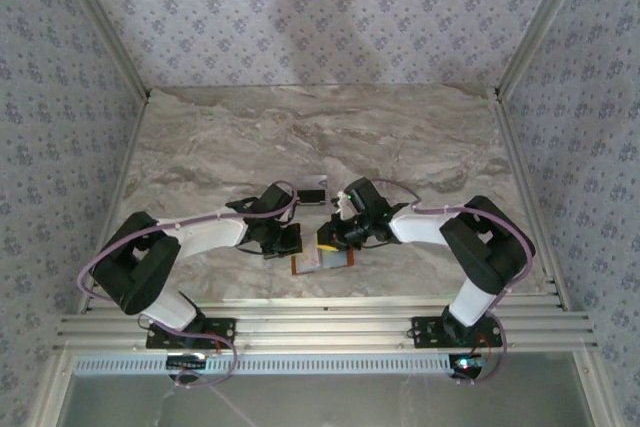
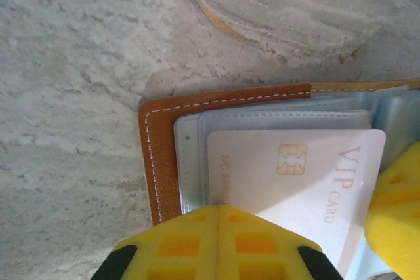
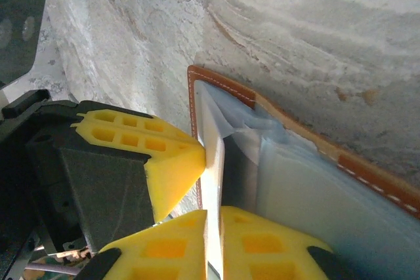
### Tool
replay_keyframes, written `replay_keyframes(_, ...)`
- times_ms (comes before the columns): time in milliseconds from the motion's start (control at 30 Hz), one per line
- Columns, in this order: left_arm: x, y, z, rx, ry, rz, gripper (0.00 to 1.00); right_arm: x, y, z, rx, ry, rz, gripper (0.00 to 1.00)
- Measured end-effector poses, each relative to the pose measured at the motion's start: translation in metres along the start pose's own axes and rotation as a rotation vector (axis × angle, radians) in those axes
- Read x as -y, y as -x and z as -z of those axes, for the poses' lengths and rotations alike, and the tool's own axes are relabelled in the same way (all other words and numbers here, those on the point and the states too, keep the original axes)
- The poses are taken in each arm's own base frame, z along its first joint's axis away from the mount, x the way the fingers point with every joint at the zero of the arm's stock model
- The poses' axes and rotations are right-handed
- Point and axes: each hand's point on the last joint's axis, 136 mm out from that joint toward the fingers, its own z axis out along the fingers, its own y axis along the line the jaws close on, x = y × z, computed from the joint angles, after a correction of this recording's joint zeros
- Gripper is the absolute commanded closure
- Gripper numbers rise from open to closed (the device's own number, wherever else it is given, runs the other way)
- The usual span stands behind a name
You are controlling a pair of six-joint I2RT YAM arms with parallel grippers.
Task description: Take the credit cards out of the card holder
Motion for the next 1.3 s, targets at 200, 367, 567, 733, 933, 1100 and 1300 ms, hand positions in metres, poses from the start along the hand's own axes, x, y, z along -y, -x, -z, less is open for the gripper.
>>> replay_keyframes(200,-0.0001,0.0,0.0001,0.0,0.001,0.0,1.0,-0.0015,-0.0002,-0.0014,-0.007,-0.005,0.006,0.87)
replay_keyframes(367,-0.0002,-0.0001,0.0001,0.0,0.001,0.0,1.0,-0.0012,-0.0005,-0.0026,-0.012,-0.018,0.01,0.89)
replay_keyframes(567,-0.0002,-0.0004,0.0,-0.001,0.002,0.003,1.0,-0.0007,-0.0008,-0.0032,-0.015,-0.034,0.013,0.93)
replay_keyframes(733,-0.0006,-0.0005,-0.0001,0.0,0.004,0.006,1.0,0.0001,-0.001,-0.0033,-0.015,-0.039,0.019,0.88)
replay_keyframes(933,-0.0004,-0.0004,-0.0001,0.001,0.004,0.005,1.0,-0.0014,-0.0012,-0.0041,-0.023,-0.048,0.025,0.92)
replay_keyframes(1100,-0.0008,-0.0006,-0.0001,0.0,0.005,0.006,1.0,0.0004,-0.0014,-0.0045,-0.026,-0.057,0.023,0.97)
replay_keyframes(1300,-0.0005,-0.0007,-0.0002,0.0,0.005,0.005,1.0,0.0073,-0.0016,-0.0025,-0.02,-0.092,0.024,1.0)
